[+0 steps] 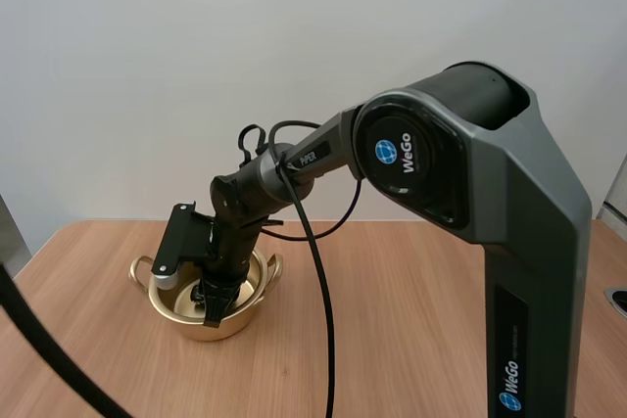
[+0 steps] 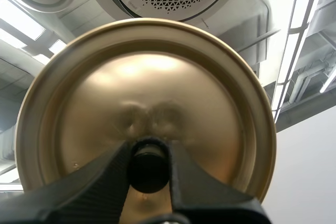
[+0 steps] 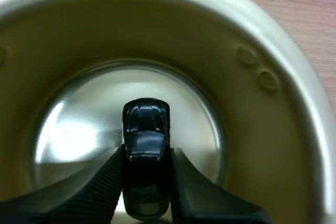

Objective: Open the pot, put the car inside, and close it

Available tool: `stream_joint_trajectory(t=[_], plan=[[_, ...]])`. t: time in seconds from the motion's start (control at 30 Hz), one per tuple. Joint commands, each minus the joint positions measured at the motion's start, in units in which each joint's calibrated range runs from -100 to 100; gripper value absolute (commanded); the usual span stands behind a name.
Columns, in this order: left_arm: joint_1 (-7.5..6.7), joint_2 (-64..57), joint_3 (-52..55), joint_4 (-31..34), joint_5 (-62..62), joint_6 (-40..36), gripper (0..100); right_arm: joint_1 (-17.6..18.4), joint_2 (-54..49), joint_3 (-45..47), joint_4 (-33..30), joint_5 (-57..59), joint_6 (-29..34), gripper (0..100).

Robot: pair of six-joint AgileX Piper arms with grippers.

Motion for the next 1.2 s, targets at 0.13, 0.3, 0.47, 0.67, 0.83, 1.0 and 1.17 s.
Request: stream_joint_trajectory(t=[0.13, 0.3, 0.47, 0.67, 0.83, 1.0, 1.17], plan=[[0.01, 0.1, 0.0, 0.1, 0.1, -0.1, 0, 0.0, 0.1, 0.0, 0.4, -0.2, 0.2, 50], [0.01, 0.1, 0.0, 0.1, 0.2, 0.0, 0, 0.0, 0.1, 0.0, 1.4, -0.8, 0.2, 74], [0.01, 0.1, 0.0, 0.1, 0.2, 0.0, 0, 0.0, -1.6, -0.1, 1.8, -1.6, 0.2, 72], [0.01, 0.1, 0.0, 0.1, 1.8, 0.0, 0, 0.0, -6.7, -2.0, 3.0, -1.0, 0.7, 72], [0.01, 0.1, 0.0, 0.1, 2.2, 0.0, 0, -0.1, -14.2, -2.0, 2.1, -0.4, 3.8, 61], [0.01, 0.3, 0.0, 0.1, 2.2, -0.2, 0, -1.9, -23.2, -2.0, -2.1, 2.0, 8.1, 0], [0.01, 0.9, 0.4, -0.3, 3.8, -1.3, 0, -7.4, -33.1, -2.0, -2.2, 3.5, 11.5, 0]])
